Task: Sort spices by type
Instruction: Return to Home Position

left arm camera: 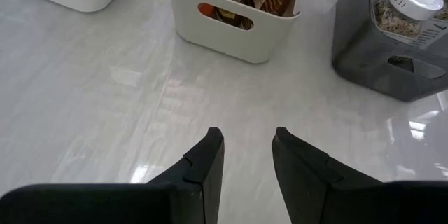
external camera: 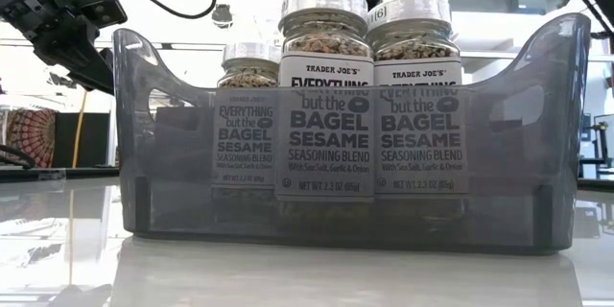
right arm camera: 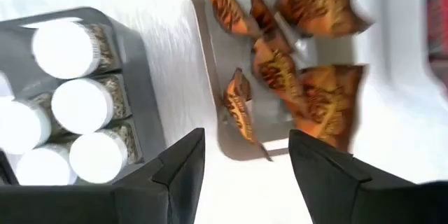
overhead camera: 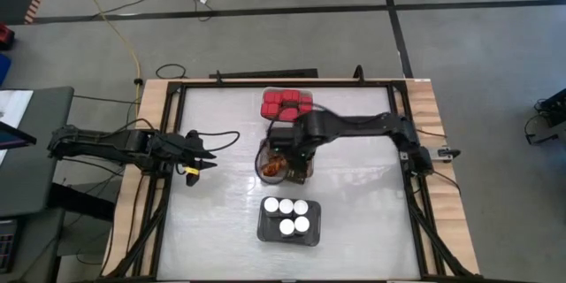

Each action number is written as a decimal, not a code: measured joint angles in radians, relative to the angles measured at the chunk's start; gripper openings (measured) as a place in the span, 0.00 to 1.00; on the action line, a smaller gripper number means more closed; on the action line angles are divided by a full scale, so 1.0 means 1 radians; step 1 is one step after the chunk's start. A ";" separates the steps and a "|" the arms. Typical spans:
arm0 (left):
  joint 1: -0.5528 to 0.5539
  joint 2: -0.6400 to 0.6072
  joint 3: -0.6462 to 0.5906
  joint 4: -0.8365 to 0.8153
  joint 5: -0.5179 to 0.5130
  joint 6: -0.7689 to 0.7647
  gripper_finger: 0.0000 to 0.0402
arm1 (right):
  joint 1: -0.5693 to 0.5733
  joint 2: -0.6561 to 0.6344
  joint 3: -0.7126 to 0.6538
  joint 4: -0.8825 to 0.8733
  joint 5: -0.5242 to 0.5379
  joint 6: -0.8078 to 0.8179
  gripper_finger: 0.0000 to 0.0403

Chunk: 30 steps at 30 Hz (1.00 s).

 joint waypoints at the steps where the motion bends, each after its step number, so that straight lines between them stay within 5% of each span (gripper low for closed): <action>1: 0.000 0.000 0.000 0.000 -0.001 0.000 0.28 | 0.000 -0.019 0.001 0.005 0.000 -0.016 0.58; 5: 0.000 0.000 0.000 0.001 -0.020 -0.001 0.28 | 0.011 -0.101 0.001 0.013 0.064 -0.032 0.57; 11: 0.000 0.000 0.000 0.049 -0.032 -0.042 0.28 | 0.091 -0.300 -0.147 0.042 0.303 -0.026 0.57; 24: -0.001 0.159 0.000 0.454 -0.034 0.210 0.28 | 0.173 -0.908 -1.091 0.722 0.345 0.061 0.57; 30: -0.002 0.208 0.000 0.567 -0.034 0.309 0.28 | 0.147 -1.122 -1.401 1.075 0.345 0.008 0.57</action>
